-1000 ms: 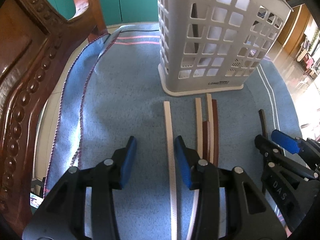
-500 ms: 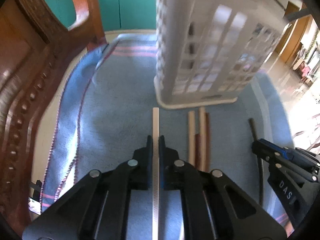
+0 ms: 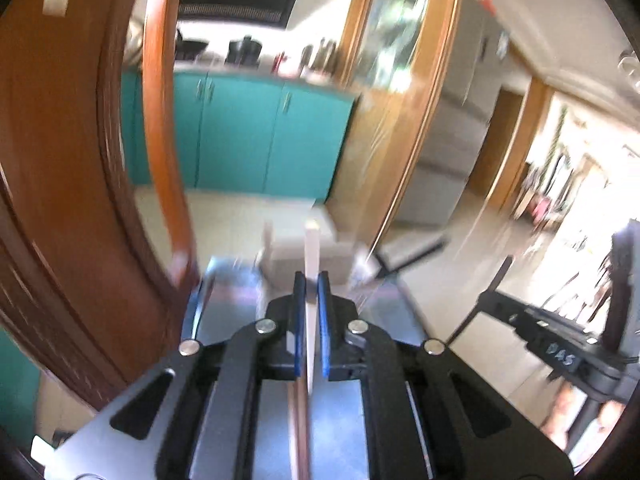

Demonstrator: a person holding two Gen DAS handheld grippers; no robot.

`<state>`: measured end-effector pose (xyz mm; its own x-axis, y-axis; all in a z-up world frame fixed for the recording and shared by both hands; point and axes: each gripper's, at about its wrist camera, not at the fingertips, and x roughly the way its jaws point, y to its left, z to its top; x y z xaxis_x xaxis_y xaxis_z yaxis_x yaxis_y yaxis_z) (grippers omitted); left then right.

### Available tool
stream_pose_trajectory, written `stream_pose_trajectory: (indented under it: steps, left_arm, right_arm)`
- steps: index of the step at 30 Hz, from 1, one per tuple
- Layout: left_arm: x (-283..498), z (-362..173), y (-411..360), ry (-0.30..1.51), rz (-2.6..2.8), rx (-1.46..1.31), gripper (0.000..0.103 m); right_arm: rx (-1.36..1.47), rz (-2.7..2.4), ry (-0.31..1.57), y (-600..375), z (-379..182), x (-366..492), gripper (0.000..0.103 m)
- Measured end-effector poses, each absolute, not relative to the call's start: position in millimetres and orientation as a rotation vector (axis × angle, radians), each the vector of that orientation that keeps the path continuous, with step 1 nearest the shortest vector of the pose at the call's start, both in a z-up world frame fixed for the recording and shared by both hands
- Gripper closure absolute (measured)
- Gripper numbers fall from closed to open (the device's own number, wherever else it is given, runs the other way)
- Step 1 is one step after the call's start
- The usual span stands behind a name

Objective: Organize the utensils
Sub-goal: 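Lift both held chopsticks upright and carry them over the white caddy, then open both grippers to drop the chopsticks into the caddy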

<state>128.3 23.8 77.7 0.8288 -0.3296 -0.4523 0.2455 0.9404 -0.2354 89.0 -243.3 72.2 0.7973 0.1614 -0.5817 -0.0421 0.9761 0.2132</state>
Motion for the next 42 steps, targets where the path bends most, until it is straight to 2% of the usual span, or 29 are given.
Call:
stream_pose_trajectory:
  steps: [6, 11, 19, 25, 26, 29, 31, 34, 42]
  left_arm:
    - [133, 138, 26, 0.257, -0.275, -0.227, 0.096]
    - [157, 127, 12, 0.240, -0.173, -0.189, 0.096]
    - [209, 80, -1, 0.402, -0.147, -0.150, 0.096]
    - [220, 62, -4, 0.477, -0.142, -0.117, 0.096]
    - [219, 61, -6, 0.479, -0.149, -0.109, 0.096]
    - [213, 65, -9, 0.465, -0.158, -0.076, 0.088]
    - [203, 69, -8, 0.454, -0.167, -0.069, 0.078]
    - [185, 76, 0, 0.430, -0.194, -0.110, 0.067]
    - [138, 81, 18, 0.364, -0.202, -0.138, 0.067]
  right_arm:
    - [0.260, 0.072, 0.384, -252, 147, 85, 0.097]
    - [0.264, 0.003, 0.234, -251, 147, 101, 0.097]
    - [0.258, 0.031, 0.440, -241, 86, 160, 0.097]
    - [0.209, 0.011, 0.512, -229, 70, 163, 0.096]
    - [0.201, 0.000, 0.517, -229, 70, 161, 0.094]
    - [0.181, -0.011, 0.492, -231, 75, 147, 0.078]
    - [0.163, -0.009, 0.463, -231, 85, 134, 0.061]
    - [0.132, -0.020, 0.409, -232, 99, 108, 0.057]
    - [0.185, -0.032, 0.389, -248, 125, 57, 0.057]
